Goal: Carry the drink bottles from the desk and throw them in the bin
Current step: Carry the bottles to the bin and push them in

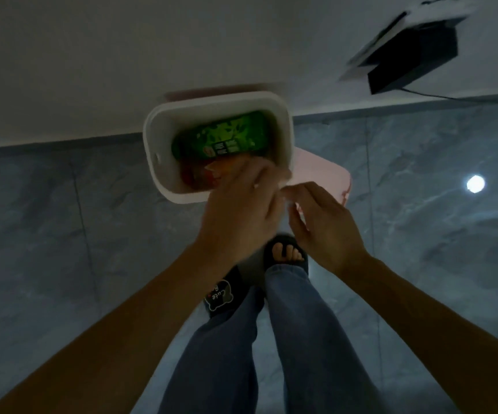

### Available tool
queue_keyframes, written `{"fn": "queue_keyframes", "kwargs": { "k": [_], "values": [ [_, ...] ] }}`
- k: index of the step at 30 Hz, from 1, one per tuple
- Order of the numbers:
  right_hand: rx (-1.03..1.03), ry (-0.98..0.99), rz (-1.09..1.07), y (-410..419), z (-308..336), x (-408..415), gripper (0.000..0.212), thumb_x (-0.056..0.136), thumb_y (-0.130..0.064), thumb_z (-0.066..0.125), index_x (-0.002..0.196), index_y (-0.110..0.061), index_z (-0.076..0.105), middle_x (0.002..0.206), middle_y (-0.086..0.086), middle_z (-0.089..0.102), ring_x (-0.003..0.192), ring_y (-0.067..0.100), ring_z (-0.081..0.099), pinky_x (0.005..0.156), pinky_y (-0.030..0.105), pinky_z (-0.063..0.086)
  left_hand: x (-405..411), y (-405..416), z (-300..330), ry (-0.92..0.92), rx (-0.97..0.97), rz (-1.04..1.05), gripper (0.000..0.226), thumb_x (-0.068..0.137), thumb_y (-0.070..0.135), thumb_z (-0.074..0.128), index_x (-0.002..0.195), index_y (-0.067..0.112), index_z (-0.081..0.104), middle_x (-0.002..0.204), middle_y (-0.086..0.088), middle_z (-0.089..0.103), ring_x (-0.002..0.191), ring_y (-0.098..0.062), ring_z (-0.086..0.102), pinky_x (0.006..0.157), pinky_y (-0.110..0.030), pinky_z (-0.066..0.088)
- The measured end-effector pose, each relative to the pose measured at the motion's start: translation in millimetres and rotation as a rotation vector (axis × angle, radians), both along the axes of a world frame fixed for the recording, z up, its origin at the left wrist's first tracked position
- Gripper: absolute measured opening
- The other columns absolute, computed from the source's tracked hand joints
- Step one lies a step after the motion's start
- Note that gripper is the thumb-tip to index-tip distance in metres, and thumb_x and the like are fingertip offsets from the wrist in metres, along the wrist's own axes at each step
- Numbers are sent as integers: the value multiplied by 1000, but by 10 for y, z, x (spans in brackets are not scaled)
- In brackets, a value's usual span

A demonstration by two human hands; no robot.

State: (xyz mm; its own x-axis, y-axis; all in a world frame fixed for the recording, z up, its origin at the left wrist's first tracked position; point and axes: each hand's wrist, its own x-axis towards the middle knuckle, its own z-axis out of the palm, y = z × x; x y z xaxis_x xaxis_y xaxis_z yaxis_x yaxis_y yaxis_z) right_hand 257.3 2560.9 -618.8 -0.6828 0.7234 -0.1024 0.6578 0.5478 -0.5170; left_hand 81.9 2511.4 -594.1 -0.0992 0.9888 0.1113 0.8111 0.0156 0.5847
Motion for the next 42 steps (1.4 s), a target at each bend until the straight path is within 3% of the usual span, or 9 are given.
{"fn": "queue_keyframes", "kwargs": {
  "k": [3,5,12,18,23,28,33,38,42],
  "values": [
    [-99,-134,-143,-32,-176,403,29,92,-12,61,120,-18,58,113,0,63,88,15,63,65,19,48,405,-123,-166,3,-80,-208,25,88,15,62,112,17,65,106,-2,65,96,-15,58,75,-22,50],
    [-153,-239,-213,-17,-364,582,36,90,-16,65,125,-17,56,121,2,62,97,19,64,70,24,51,597,-122,-447,44,-269,-316,35,86,18,66,121,18,62,116,-3,65,102,-16,60,79,-26,55],
    [-254,-446,-309,58,-1200,734,53,88,-28,69,136,-20,48,139,4,55,120,24,59,92,40,57,682,119,-1614,157,-510,-269,40,85,12,63,124,11,59,121,-10,63,112,-27,58,86,-34,52],
    [-169,-459,-347,58,-1781,742,29,89,-22,66,117,-20,58,113,1,65,94,21,65,75,33,56,645,275,-2174,261,-454,-386,33,89,14,56,122,11,62,122,-10,64,114,-29,56,94,-40,51],
    [-90,-490,-333,50,-1928,803,13,93,-26,62,105,-22,61,97,-2,66,79,17,64,59,29,52,665,351,-2256,363,-461,-444,22,90,11,56,111,14,63,110,-9,62,103,-29,54,82,-40,50],
    [-109,-447,-335,-24,-1600,869,13,95,-26,59,103,-24,68,97,-4,70,82,18,66,64,33,57,655,290,-1941,308,-457,-426,21,87,9,55,105,12,66,106,-10,65,101,-31,58,76,-39,48],
    [-183,-412,-243,-226,-847,960,18,91,-27,62,108,-25,61,100,-4,68,87,18,65,67,34,58,616,139,-1122,256,-533,-499,32,80,8,61,113,12,61,112,-9,61,106,-28,54,84,-38,45],
    [-262,-348,-135,-489,206,776,37,84,-51,61,117,-34,54,108,-10,66,93,12,63,72,31,59,513,1,-10,214,-629,-558,31,78,13,67,107,14,58,107,-7,59,101,-25,53,72,-33,36],
    [-270,-322,-94,-599,1023,432,35,90,-60,48,116,-37,53,108,-13,66,91,7,64,73,29,60,255,-100,814,211,-669,-564,23,82,19,68,102,15,58,104,-5,59,98,-24,53,78,-35,45]
  ]
}}
